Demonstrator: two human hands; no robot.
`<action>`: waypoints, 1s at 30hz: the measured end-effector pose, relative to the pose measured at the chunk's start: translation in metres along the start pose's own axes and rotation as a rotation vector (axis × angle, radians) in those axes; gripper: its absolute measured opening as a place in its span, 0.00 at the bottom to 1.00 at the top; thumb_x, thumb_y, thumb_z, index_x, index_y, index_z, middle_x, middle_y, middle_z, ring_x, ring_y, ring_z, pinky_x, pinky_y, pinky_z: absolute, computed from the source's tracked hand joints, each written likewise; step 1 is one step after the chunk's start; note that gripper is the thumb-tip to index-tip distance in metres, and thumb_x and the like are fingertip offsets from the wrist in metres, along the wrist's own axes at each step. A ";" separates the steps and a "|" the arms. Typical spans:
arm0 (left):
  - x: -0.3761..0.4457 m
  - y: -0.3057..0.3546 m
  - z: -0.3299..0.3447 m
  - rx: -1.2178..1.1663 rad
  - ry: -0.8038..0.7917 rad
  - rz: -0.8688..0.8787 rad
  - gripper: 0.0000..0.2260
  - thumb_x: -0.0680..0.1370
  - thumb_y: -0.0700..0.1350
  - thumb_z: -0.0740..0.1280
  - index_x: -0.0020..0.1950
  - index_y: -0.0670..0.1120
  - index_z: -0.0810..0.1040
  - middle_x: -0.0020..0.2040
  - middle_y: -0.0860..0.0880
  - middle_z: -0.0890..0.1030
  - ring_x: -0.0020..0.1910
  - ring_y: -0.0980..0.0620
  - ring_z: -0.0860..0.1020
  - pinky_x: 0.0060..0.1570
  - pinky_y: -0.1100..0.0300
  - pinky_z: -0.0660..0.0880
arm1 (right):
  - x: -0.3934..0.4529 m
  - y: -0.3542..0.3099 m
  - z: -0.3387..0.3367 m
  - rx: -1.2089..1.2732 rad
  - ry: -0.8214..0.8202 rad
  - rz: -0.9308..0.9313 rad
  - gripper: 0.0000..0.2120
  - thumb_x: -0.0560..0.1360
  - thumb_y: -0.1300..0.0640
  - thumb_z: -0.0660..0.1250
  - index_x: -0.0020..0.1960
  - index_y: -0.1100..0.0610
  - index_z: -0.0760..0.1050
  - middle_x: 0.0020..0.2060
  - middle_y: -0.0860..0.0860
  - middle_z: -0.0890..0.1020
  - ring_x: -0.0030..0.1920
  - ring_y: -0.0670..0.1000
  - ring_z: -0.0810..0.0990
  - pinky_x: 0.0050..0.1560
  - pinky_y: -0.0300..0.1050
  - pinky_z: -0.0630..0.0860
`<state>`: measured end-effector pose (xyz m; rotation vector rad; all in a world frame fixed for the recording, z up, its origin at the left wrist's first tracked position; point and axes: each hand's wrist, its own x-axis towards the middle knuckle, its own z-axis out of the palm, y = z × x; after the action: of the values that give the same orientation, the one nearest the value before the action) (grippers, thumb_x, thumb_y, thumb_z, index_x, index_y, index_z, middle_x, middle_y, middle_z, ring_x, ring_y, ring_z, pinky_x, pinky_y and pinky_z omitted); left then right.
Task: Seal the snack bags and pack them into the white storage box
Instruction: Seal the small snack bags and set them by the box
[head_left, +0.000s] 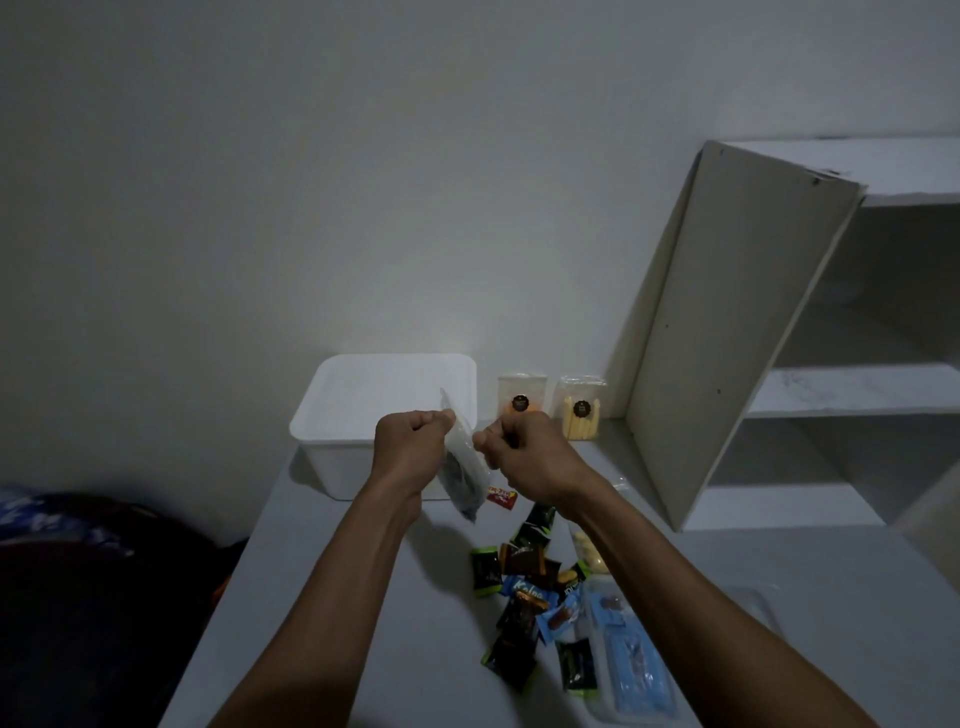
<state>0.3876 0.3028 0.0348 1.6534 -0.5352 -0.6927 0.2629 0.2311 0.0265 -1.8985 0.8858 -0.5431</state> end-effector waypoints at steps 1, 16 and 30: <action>-0.002 -0.002 0.001 0.016 -0.017 -0.011 0.08 0.77 0.42 0.70 0.37 0.45 0.81 0.40 0.49 0.82 0.41 0.54 0.77 0.37 0.64 0.71 | -0.001 0.000 0.001 0.004 0.014 -0.005 0.14 0.81 0.54 0.64 0.37 0.56 0.75 0.31 0.51 0.76 0.29 0.45 0.72 0.30 0.37 0.72; -0.008 -0.020 0.012 -0.023 -0.017 -0.080 0.09 0.77 0.39 0.68 0.36 0.42 0.79 0.37 0.46 0.79 0.37 0.51 0.75 0.35 0.63 0.70 | -0.007 0.014 0.016 -0.002 0.118 0.082 0.15 0.78 0.54 0.67 0.34 0.56 0.78 0.29 0.48 0.79 0.32 0.44 0.76 0.39 0.44 0.75; 0.006 -0.045 -0.010 0.105 -0.106 0.267 0.05 0.78 0.48 0.69 0.53 0.54 0.81 0.56 0.52 0.80 0.53 0.51 0.77 0.50 0.61 0.72 | -0.023 -0.003 -0.041 -0.291 -0.121 -0.041 0.10 0.80 0.55 0.65 0.41 0.55 0.78 0.37 0.43 0.79 0.38 0.41 0.78 0.40 0.35 0.75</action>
<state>0.3979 0.3139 -0.0097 1.6099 -0.8641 -0.5643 0.2209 0.2262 0.0480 -2.1913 0.8860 -0.3318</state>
